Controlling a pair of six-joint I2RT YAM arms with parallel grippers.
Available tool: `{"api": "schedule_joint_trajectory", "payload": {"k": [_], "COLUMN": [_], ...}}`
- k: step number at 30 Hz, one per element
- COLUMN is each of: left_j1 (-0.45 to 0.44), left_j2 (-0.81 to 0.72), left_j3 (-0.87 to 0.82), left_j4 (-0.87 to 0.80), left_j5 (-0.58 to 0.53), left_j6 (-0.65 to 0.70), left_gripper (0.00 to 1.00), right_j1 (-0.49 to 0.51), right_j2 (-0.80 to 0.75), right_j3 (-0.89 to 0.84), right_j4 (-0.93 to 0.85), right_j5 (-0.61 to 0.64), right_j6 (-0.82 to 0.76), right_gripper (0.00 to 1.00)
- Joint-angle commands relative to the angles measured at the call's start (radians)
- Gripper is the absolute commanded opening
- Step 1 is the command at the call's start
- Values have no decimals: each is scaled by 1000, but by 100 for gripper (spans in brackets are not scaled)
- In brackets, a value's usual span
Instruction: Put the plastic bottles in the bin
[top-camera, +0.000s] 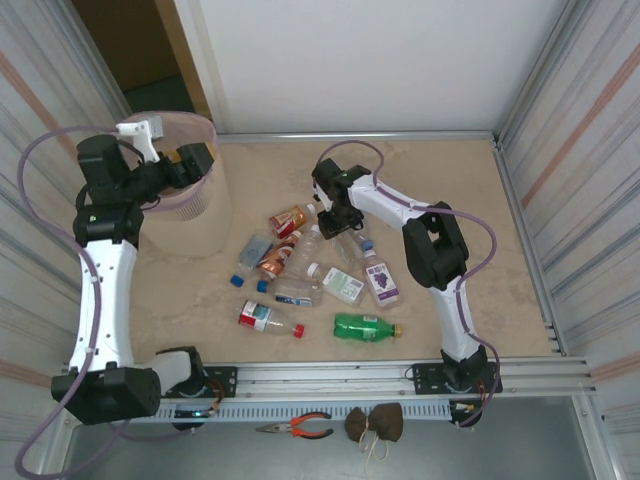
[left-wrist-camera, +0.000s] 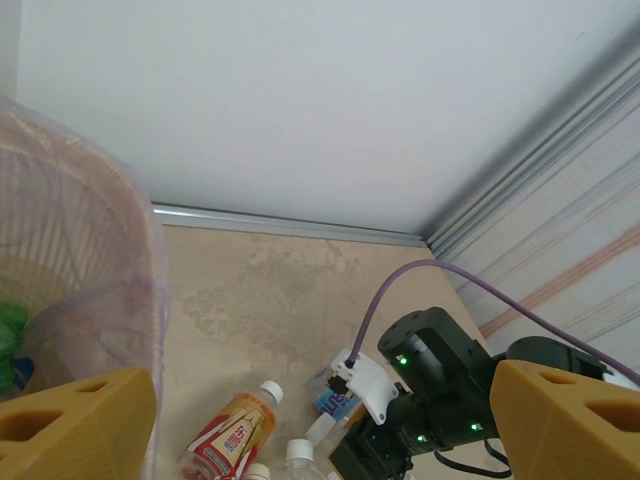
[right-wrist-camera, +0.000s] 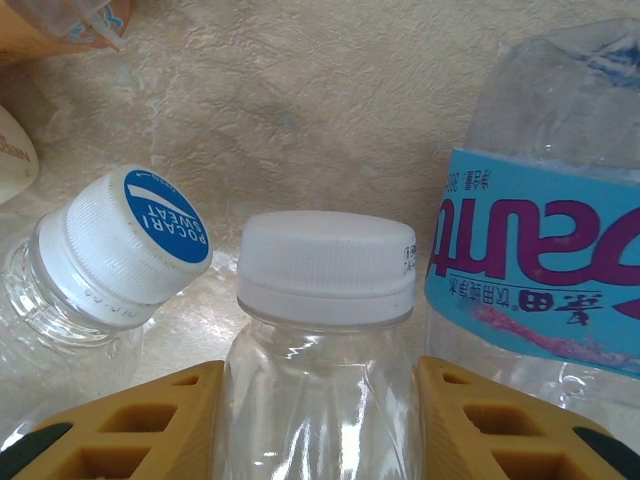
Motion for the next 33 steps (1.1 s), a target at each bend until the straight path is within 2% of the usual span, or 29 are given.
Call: {"api": "schedule_joint_trajectory", "payload": {"k": [1, 9, 20, 28, 33], "left_j1": [5, -7, -133, -292, -387], "left_j2": [-47, -59, -35, 17, 46], "left_j3": [15, -57, -98, -70, -46], "left_j4": [23, 175, 291, 388, 448], "left_j5": [47, 125, 159, 213, 260], "left_j6": [9, -87, -87, -46, -10], "left_gripper": [87, 85, 81, 79, 79], "right_j1": [-4, -7, -15, -15, -15], "right_j2": [-26, -210, -577, -897, -1045], "right_j3": [10, -87, -283, -480, -565], "right_j4": [-26, 48, 218, 472, 596], "right_j5": [28, -19, -126, -186, -226], "right_j6": [2, 50, 106, 126, 120], "right_gripper": [37, 37, 37, 38, 38]}}
